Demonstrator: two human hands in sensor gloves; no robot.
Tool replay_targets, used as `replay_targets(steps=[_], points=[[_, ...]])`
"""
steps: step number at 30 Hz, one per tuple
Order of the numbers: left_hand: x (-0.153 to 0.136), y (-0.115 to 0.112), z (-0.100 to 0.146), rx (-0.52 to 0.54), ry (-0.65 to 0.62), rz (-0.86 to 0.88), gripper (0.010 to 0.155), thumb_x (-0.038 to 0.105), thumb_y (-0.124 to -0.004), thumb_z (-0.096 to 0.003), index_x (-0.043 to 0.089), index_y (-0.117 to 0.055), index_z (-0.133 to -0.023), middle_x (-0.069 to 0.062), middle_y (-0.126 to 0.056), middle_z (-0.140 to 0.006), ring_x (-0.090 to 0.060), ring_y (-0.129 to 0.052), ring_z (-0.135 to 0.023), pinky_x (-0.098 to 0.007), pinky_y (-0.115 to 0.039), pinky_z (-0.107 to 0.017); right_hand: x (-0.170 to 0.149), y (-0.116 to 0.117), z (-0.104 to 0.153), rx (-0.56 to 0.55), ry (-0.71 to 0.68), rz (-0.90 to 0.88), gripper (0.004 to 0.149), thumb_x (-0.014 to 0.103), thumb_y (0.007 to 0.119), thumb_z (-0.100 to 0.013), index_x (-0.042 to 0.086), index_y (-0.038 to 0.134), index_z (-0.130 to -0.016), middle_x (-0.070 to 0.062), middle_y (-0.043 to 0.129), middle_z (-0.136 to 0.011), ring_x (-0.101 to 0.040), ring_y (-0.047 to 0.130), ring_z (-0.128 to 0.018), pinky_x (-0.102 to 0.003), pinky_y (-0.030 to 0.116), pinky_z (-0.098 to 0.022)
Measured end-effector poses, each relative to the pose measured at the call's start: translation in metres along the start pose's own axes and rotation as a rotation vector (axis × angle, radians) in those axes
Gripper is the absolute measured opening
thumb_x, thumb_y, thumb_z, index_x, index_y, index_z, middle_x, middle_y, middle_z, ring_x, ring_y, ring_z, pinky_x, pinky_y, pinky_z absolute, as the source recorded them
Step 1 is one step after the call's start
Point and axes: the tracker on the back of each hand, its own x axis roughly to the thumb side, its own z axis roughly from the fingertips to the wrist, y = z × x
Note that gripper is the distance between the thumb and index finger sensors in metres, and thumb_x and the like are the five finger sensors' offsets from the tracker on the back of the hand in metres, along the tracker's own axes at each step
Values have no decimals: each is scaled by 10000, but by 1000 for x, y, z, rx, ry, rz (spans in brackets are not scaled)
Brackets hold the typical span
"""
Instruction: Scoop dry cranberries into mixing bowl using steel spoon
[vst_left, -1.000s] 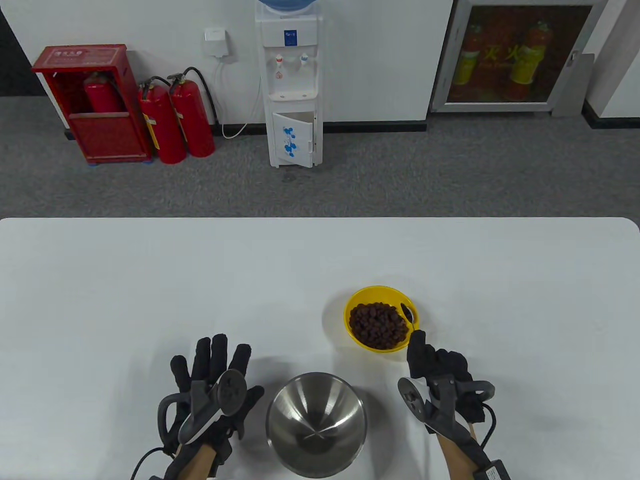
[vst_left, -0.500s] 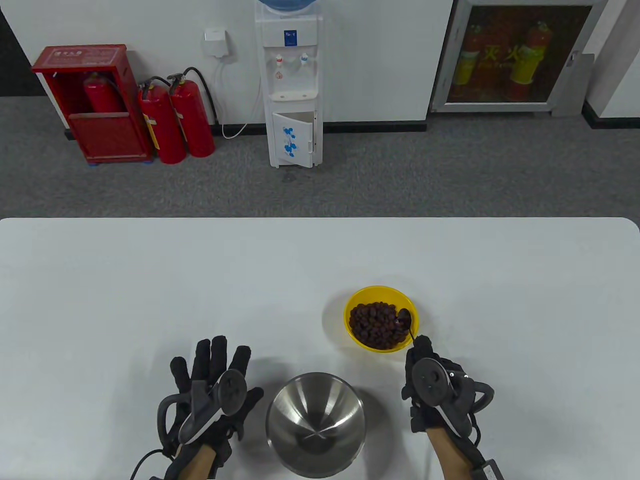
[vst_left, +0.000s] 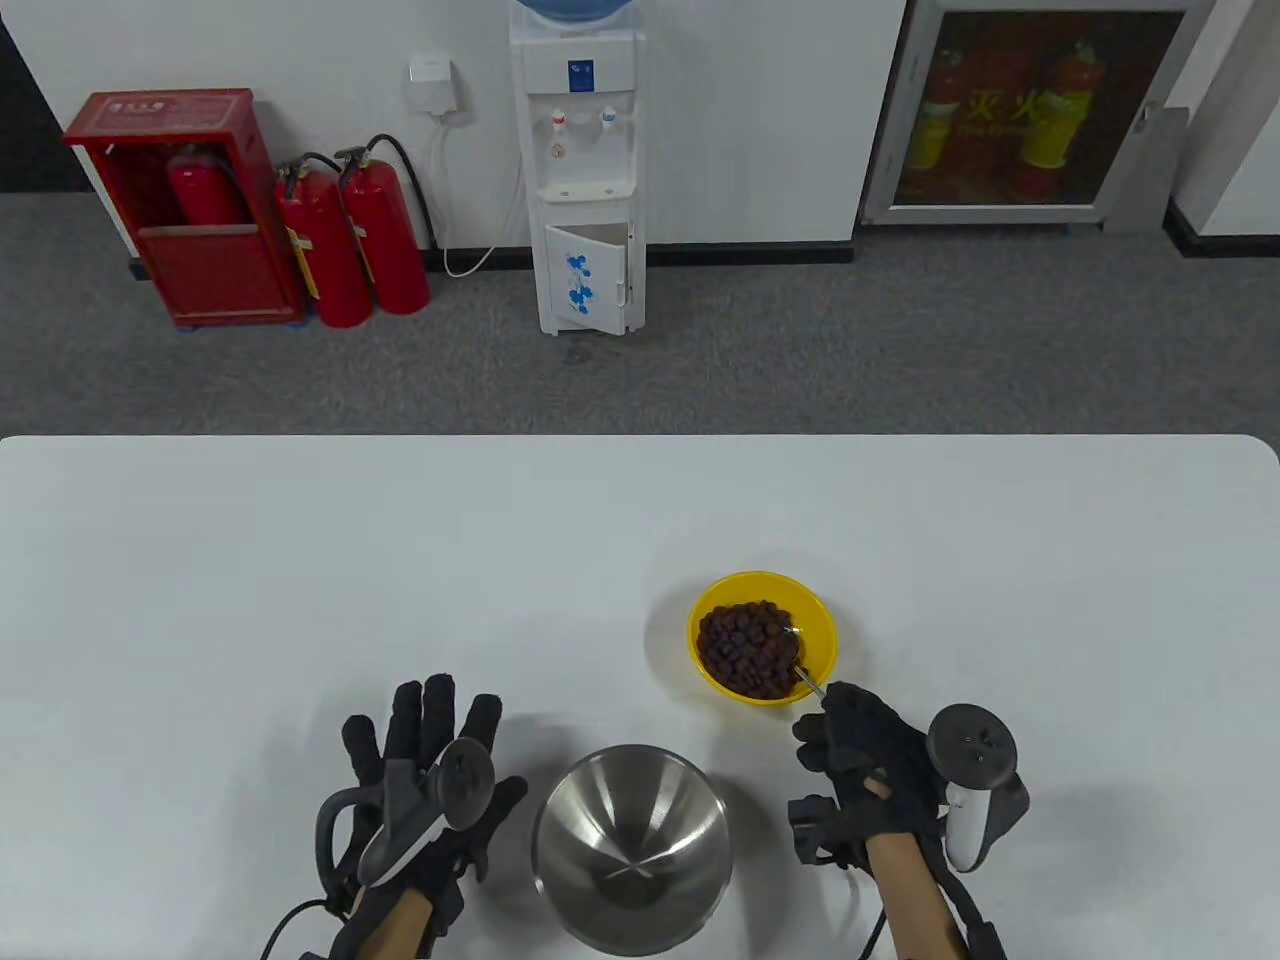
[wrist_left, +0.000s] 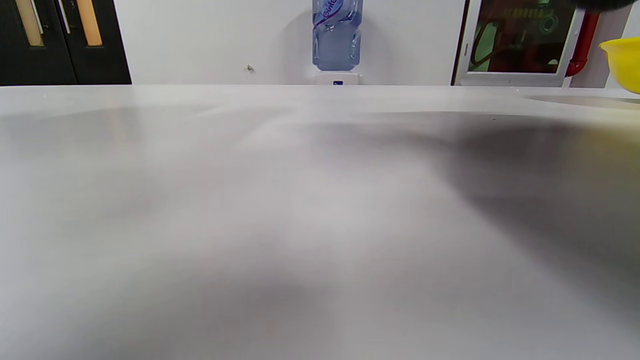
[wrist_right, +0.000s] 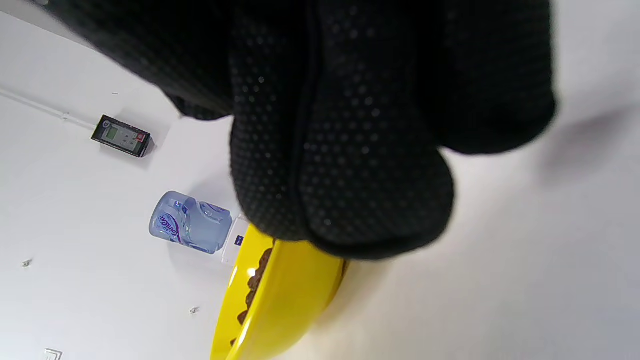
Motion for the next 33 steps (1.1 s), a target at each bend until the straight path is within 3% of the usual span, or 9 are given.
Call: replay_targets(steps=[16,33], points=[[-1,0,0,0,-1,13,814,787,-563,-381,550,-148,-1040,76,-4,-1198,-274,-20,-1143,-698,-2,-697,-11,-3,-5,43,55,-122,453,348,795,-483,36,823,-810,-6,1023,-616,-167,1107,-425,-417,879,-371],[-1,0,0,0,-1,16,813,787,-563,-381,549,-150,-1041,75,-5,-1199,-276,-28,-1144,-700,-5,-698,-15,-10,-7,49,86,-220,443,348,790,-486,43,829,-806,-7,1023,-617,-165,1106,-425,-416,879,-371]])
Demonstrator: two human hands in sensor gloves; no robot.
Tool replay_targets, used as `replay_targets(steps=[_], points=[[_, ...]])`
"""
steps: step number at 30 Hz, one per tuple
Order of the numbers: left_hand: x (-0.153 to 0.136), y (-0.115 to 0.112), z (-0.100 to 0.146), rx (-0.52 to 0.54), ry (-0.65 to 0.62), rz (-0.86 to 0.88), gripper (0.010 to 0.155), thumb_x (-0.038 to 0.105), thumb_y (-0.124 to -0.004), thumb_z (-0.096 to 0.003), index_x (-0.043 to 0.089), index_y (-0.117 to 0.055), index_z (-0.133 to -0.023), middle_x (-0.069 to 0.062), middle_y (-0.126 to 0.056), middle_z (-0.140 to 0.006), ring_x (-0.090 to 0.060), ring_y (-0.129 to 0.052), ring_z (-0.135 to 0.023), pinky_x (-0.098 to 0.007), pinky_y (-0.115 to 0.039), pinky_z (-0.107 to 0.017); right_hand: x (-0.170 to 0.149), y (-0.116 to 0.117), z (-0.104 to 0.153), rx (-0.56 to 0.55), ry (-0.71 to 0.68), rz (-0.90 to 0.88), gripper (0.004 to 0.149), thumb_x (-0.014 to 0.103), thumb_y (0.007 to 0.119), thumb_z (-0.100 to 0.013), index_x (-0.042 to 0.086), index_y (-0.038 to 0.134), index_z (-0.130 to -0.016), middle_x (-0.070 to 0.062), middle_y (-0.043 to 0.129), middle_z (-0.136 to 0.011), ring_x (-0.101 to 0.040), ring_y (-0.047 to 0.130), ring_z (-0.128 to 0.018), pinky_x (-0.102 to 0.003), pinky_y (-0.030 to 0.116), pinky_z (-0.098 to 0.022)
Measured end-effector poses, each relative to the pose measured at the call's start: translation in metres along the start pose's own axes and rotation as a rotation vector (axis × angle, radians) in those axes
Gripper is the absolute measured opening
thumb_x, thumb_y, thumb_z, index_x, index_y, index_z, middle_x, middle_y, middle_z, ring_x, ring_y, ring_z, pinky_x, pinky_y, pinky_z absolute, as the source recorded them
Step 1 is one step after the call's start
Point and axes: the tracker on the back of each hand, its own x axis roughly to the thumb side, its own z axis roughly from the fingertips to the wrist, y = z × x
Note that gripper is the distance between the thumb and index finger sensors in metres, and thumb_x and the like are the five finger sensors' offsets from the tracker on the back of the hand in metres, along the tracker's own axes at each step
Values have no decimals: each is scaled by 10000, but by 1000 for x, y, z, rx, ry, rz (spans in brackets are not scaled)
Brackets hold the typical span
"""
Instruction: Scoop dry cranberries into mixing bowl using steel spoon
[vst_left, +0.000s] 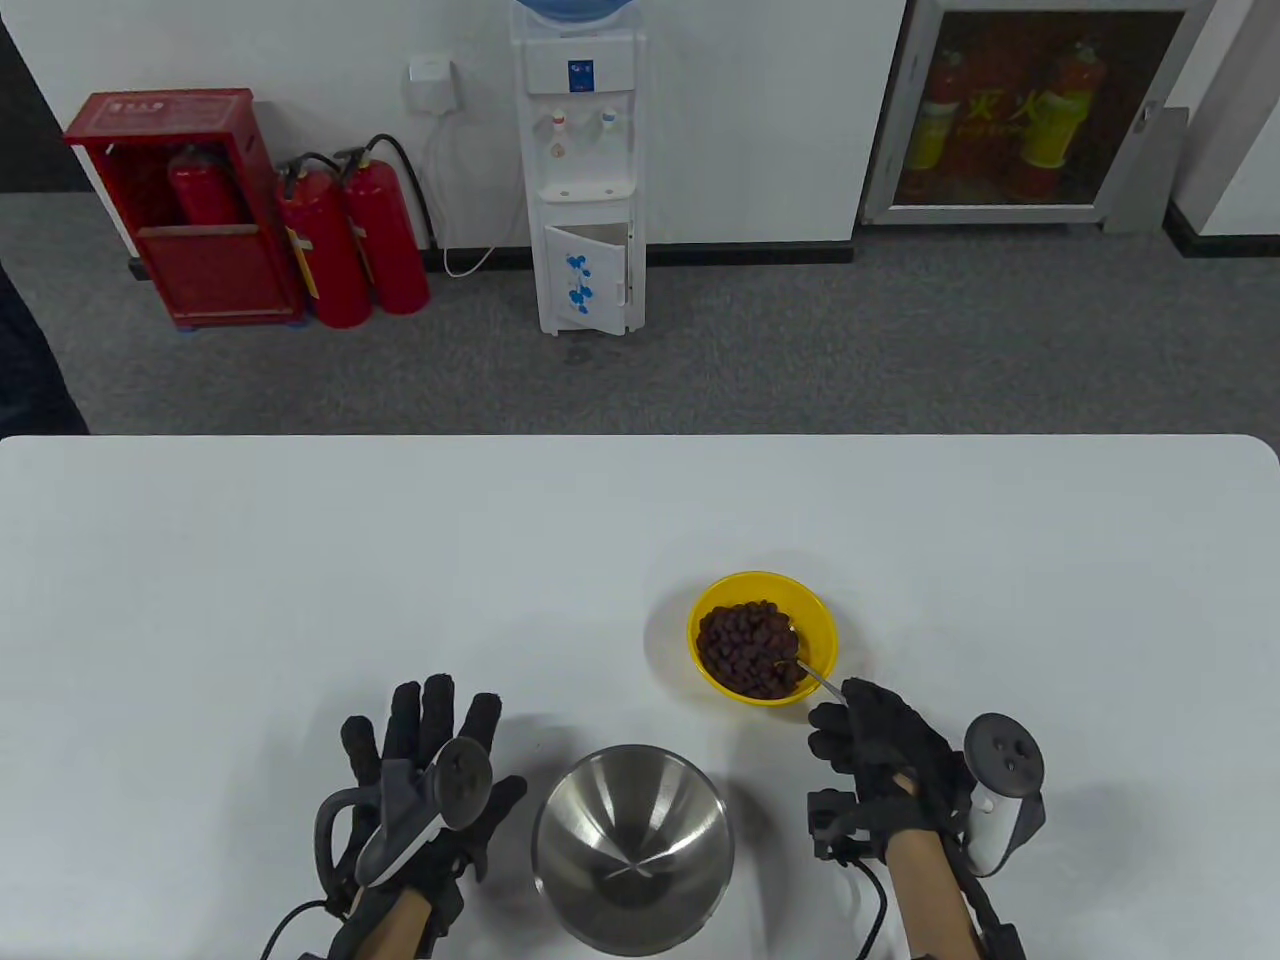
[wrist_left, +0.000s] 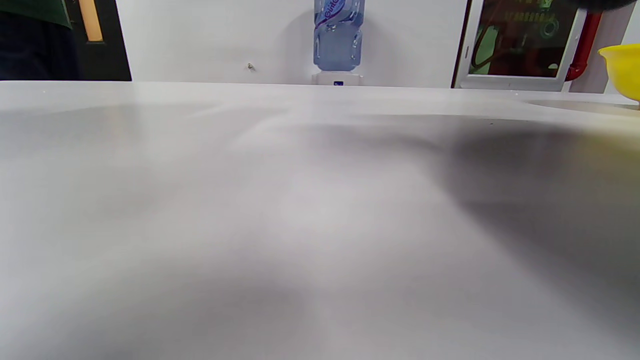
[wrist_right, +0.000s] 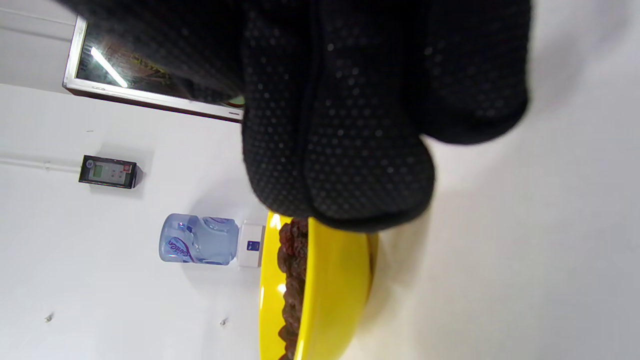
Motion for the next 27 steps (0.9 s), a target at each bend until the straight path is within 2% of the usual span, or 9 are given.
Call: replay_targets(steps=[17,27], points=[[0,0,-1,-7,1,0,814,787,-563,-381,550,-148,-1041,77,-6,-1199,-274,-31,-1146,-699,-4,-700,7,-5,1,21,-38,-60,441,351,792,-487,46,832,-803,-3,1025,-614,-163,1106,-424,-415,878,-371],[2,0,-1,-14,1,-16,812,788,-563,-380,549,-160,-1043,92,-6,-1201,-270,-26,-1148,-697,-6,-702,17,-11,20,83,-125,-32,437,350,800,-482,41,845,-788,-2,1035,-596,-162,1114,-401,-412,885,-355]])
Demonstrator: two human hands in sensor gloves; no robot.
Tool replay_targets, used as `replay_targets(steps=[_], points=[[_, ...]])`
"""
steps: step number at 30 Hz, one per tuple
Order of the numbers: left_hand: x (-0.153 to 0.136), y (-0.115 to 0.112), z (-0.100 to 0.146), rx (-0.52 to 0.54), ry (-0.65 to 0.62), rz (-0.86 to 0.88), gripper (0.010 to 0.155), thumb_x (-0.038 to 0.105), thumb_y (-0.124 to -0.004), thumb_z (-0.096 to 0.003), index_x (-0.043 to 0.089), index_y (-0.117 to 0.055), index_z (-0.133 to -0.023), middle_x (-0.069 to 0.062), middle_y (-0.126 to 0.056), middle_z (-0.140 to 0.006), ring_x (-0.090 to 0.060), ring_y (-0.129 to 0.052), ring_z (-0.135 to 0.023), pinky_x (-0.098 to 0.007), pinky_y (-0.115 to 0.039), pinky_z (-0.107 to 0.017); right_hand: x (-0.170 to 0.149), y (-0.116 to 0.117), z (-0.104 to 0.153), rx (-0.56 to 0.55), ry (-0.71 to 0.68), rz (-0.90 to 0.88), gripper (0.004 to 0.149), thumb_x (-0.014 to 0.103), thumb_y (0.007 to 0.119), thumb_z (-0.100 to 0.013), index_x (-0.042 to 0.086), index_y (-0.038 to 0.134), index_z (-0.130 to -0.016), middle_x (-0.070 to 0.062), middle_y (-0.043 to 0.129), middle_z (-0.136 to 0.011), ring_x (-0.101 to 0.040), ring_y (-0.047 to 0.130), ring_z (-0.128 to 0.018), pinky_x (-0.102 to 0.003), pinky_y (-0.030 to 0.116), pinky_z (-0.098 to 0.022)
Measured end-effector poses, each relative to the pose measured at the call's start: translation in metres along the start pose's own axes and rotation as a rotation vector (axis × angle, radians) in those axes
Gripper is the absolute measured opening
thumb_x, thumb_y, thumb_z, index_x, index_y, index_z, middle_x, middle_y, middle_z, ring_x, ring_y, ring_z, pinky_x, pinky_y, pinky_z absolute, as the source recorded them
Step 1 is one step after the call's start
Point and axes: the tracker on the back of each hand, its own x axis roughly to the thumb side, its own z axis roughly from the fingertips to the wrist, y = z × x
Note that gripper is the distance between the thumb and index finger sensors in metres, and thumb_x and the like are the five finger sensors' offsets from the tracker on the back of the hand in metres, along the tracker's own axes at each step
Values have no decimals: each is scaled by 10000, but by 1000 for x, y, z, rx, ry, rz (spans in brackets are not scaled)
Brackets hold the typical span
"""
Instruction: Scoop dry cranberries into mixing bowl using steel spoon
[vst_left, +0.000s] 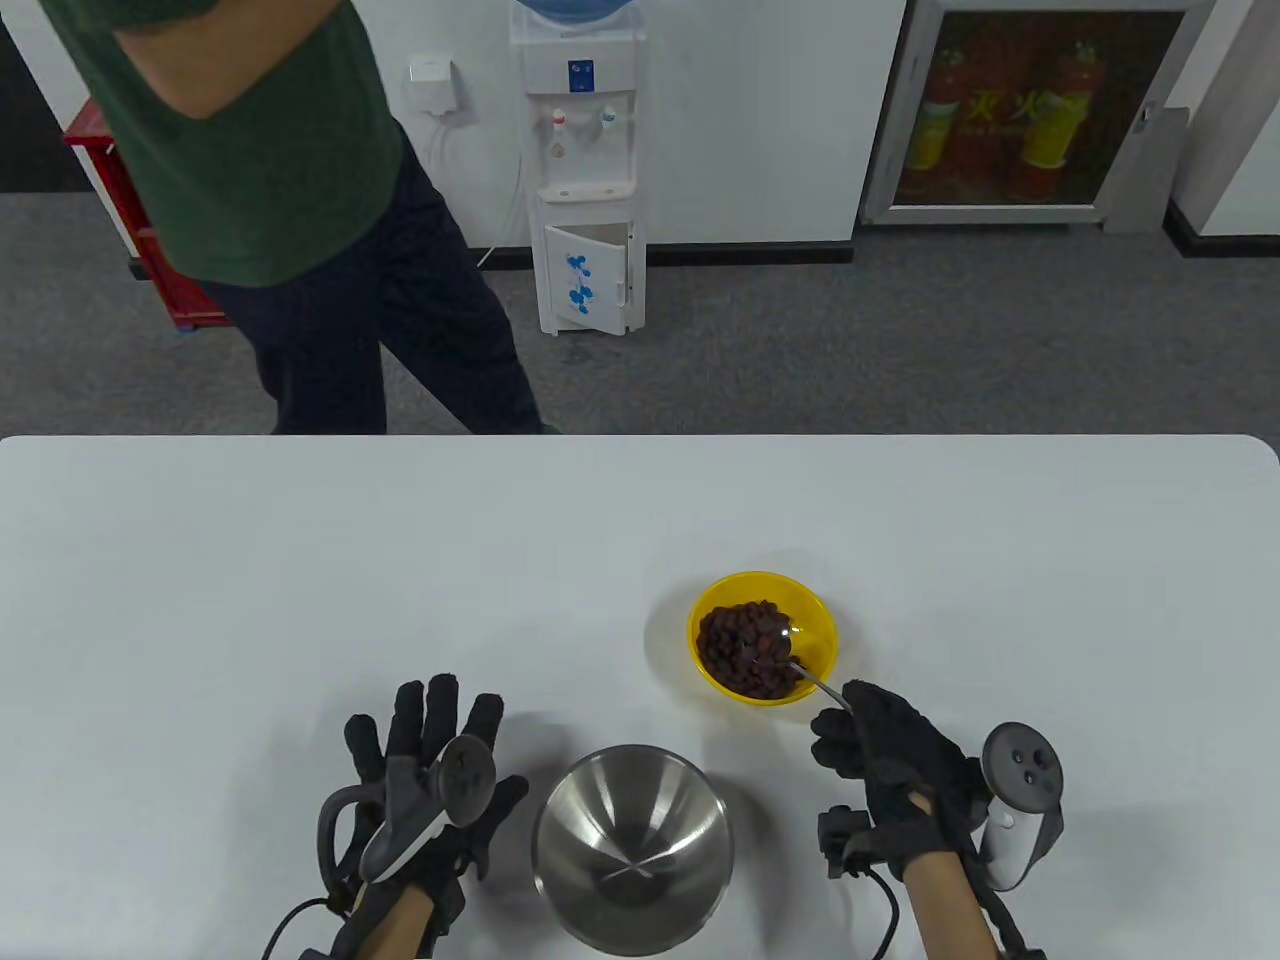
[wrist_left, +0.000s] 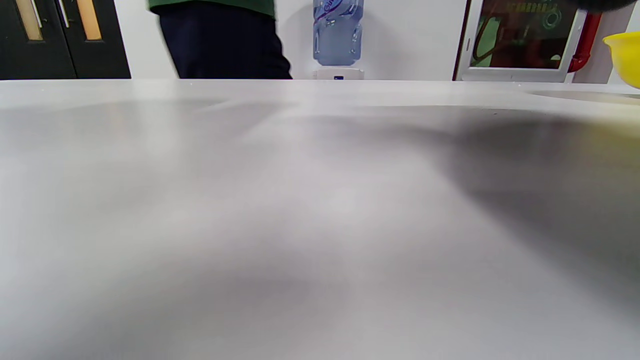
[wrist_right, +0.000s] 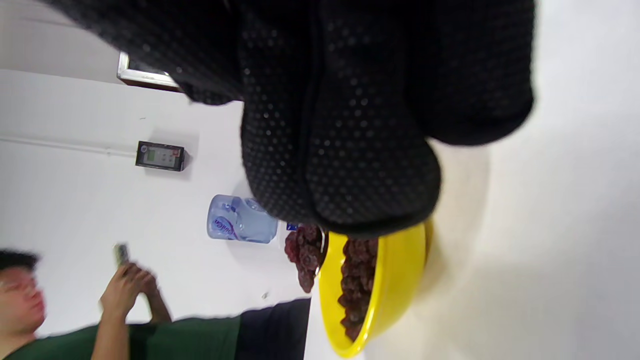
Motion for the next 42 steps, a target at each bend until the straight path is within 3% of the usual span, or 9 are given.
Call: replay_targets(steps=[16,25,26,42], points=[[-1,0,0,-6,13,-12,810,787,-562,-382,545,-167,-1046,80,-16,-1202,-272,-37,-1148,-698,-14,-705,27,28,25,302,-113,-10,417,347,830,-466,51,896,-751,-15,1059,-547,-169,1122,-350,-409,897,-307],[-1,-1,0,-1,14,-4,806,783,-565,-383,544,-175,-1046,77,-26,-1203,-272,-44,-1149,-698,-19,-706,31,39,30,348,-179,68,415,340,827,-467,58,892,-764,-27,1053,-568,-184,1115,-374,-419,887,-323],[-1,-1,0,1,13,-3,806,781,-567,-382,543,-179,-1047,77,-29,-1203,-271,-48,-1149,-698,-21,-707,30,40,30,353,-182,80,415,339,827,-467,59,890,-767,51,1045,-581,-186,1113,-378,-420,886,-324],[-1,-1,-1,18,10,2,799,774,-570,-386,542,-186,-1048,75,-42,-1206,-272,-55,-1149,-698,-27,-709,30,48,32,393,-222,170,407,319,818,-461,99,884,-797,12,1027,-633,-217,1084,-445,-450,851,-370]])
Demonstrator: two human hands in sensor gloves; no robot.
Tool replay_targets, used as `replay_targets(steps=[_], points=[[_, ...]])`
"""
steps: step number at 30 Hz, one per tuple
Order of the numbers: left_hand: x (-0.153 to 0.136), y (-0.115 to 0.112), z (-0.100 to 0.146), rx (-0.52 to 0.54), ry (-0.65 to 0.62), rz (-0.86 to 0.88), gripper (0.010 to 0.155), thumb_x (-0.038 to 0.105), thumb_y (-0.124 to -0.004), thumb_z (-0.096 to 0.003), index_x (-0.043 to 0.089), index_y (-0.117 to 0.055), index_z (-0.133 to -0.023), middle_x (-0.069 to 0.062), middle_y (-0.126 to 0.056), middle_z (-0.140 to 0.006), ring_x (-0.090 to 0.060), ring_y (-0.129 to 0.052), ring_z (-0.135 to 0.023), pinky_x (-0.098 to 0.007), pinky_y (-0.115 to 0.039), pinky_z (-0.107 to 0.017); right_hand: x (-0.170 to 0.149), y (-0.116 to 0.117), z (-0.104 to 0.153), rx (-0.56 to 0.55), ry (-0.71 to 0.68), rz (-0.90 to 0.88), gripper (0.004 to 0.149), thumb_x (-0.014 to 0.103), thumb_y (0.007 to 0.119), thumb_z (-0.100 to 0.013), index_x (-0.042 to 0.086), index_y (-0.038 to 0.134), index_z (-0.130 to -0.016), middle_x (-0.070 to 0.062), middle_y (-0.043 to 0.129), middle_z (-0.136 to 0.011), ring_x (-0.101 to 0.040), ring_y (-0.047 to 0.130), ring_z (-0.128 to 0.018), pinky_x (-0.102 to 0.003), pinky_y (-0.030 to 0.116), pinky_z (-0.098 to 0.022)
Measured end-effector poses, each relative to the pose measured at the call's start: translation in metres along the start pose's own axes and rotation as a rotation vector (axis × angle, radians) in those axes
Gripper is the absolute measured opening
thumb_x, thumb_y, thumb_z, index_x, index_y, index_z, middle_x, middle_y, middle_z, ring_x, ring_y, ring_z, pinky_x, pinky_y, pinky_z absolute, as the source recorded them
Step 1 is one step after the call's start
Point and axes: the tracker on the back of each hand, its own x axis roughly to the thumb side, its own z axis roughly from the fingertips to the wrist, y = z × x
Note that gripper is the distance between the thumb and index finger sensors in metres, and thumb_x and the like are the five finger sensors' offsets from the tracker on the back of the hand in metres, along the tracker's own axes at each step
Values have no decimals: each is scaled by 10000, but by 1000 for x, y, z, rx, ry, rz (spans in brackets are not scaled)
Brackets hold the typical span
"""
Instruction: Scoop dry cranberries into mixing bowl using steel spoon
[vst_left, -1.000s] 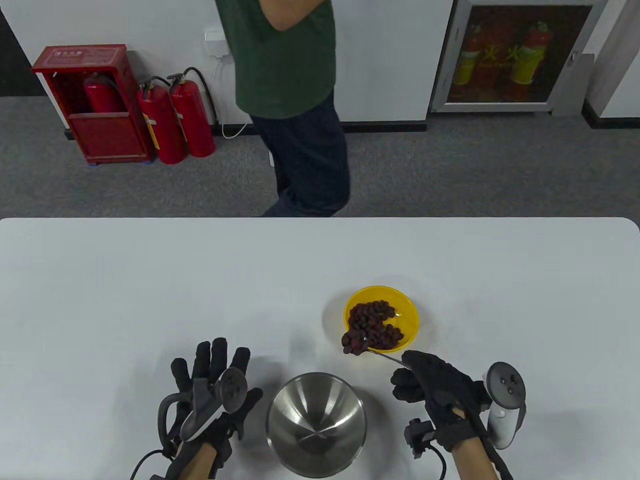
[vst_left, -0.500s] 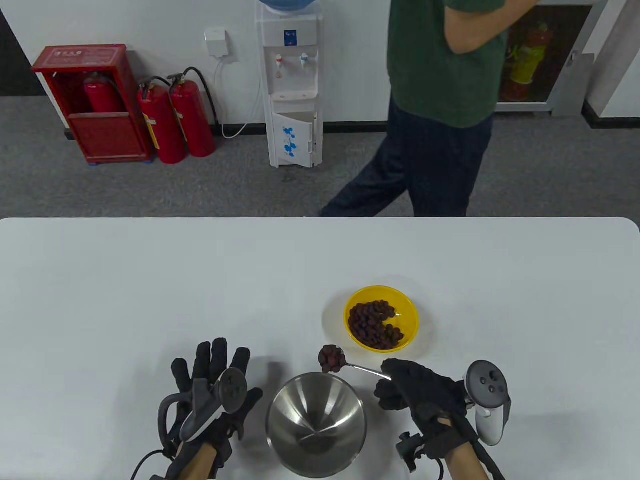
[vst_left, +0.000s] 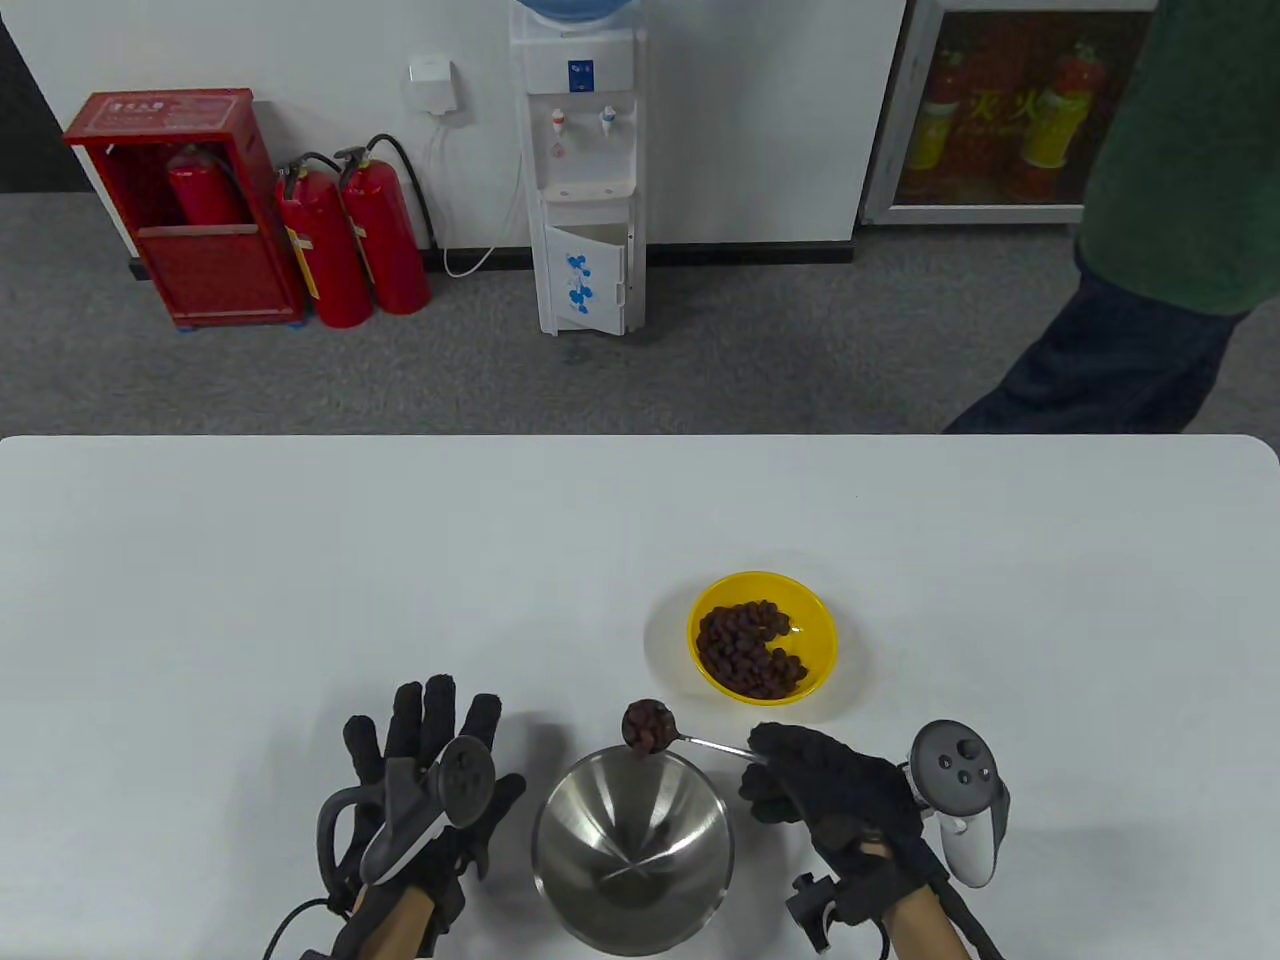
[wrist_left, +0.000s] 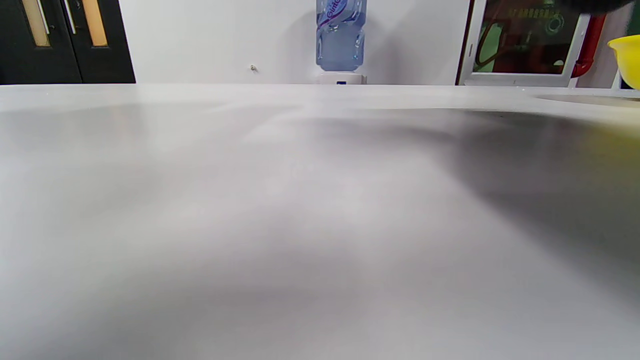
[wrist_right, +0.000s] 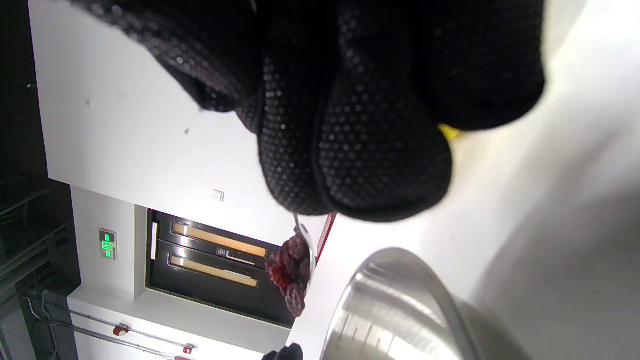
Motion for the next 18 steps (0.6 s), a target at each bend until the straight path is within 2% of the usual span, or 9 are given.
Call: replay_targets(steps=[18], points=[[1,1,0,11,-9,16,794,768,-572,-387,540,-195,-1048,71,-58,-1208,-269,-64,-1150,-698,-30,-710,8,-1,1,-10,-158,156,395,314,820,-454,175,898,-816,19,1007,-691,-228,1046,-530,-471,813,-422]])
